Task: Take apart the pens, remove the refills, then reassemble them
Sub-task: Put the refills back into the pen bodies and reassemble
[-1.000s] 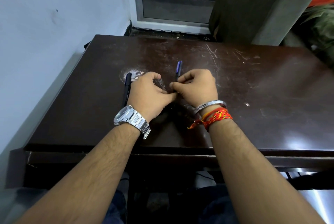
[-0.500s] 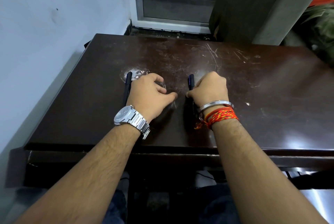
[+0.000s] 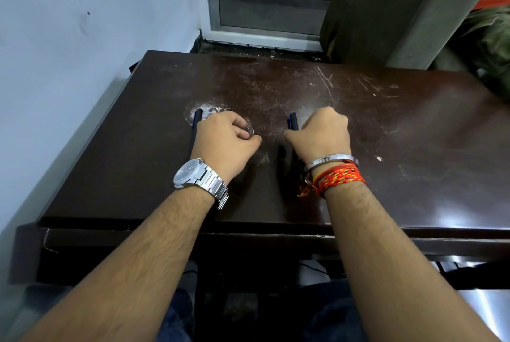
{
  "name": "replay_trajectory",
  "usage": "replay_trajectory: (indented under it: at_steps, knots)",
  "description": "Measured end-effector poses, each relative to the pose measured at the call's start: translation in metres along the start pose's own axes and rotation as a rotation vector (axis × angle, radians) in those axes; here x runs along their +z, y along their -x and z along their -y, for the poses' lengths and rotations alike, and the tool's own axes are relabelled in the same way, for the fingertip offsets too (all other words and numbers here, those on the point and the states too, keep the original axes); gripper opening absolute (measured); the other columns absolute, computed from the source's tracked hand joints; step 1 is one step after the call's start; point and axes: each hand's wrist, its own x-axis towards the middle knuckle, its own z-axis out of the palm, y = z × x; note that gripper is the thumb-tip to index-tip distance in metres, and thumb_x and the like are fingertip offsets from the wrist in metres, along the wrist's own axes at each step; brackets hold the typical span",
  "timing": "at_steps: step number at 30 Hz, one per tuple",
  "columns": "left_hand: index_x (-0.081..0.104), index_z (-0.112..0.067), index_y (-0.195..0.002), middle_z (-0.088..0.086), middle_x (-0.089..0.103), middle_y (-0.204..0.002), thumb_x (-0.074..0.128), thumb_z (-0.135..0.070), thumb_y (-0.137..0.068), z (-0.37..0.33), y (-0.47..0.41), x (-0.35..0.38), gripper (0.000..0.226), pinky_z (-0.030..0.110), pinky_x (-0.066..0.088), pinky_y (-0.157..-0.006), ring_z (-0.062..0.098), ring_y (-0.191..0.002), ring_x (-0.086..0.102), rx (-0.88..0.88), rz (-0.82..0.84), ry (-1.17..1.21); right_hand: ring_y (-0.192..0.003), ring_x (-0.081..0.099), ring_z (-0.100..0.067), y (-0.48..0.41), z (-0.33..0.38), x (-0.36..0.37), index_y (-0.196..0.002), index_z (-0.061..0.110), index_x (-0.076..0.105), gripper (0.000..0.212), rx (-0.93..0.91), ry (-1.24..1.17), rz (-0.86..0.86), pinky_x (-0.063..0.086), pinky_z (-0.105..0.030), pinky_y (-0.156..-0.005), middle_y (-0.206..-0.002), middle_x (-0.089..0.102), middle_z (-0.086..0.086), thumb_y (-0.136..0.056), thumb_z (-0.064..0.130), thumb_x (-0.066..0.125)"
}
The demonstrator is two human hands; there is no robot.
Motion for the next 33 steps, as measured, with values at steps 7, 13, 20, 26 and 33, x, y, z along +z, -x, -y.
replay_trajectory:
  at_steps: [7,13,20,26,33]
  knots:
    - [0.065,-0.023,-0.069,0.001,0.072,-0.075,0.060,-0.008,-0.072,0.018,-0.019,-0.036,0.016,0.021,0.047,-0.068,0.022,-0.074,0.069,-0.187,-0.257,-0.111,-0.096,0.061,-0.027,0.010,0.015,0.008,-0.088,0.012,0.068,0.023,-0.231,-0.093,-0.032,0.051,-0.034,-0.084,-0.087,0.069,-0.006,-0.082,0.034,0.066]
    - [0.071,-0.010,-0.072,0.009,0.068,-0.077,0.076,-0.022,-0.072,0.035,-0.025,-0.047,0.013,0.023,0.033,-0.046,0.017,-0.053,0.050,-0.386,-0.115,-0.264,-0.086,0.066,-0.020,0.012,0.018,0.015,-0.087,0.014,0.069,0.020,-0.279,-0.122,-0.008,0.054,-0.034,-0.085,-0.079,0.070,0.000,-0.079,0.032,0.069]
    - [0.072,-0.009,-0.080,0.012,0.070,-0.086,0.068,-0.017,-0.075,0.030,-0.024,-0.038,0.010,0.029,0.041,-0.060,0.027,-0.067,0.055,-0.353,-0.037,-0.312,-0.079,0.065,-0.014,0.015,0.021,0.019,-0.086,0.017,0.070,0.017,-0.262,-0.187,0.029,0.056,-0.030,-0.078,-0.077,0.069,0.003,-0.079,0.032,0.072]
    - [0.064,-0.018,-0.072,-0.006,0.063,-0.064,0.060,-0.022,-0.081,0.001,-0.009,-0.026,0.011,0.025,0.047,-0.066,0.019,-0.067,0.063,-0.069,-0.083,-0.041,-0.077,0.070,-0.015,0.015,0.033,0.027,-0.086,0.016,0.073,0.030,-0.103,-0.564,0.144,0.059,-0.038,-0.079,-0.076,0.073,0.001,-0.084,0.045,0.068]
    - [0.056,-0.011,-0.090,-0.004,0.055,-0.072,0.048,-0.024,-0.095,-0.008,-0.003,-0.004,0.017,0.028,0.030,-0.053,0.014,-0.064,0.050,0.134,0.131,0.042,-0.055,0.056,-0.015,0.011,0.032,0.031,-0.066,0.012,0.062,0.030,-0.078,-0.870,0.157,0.053,-0.032,-0.053,-0.062,0.060,-0.007,-0.091,0.028,0.067]
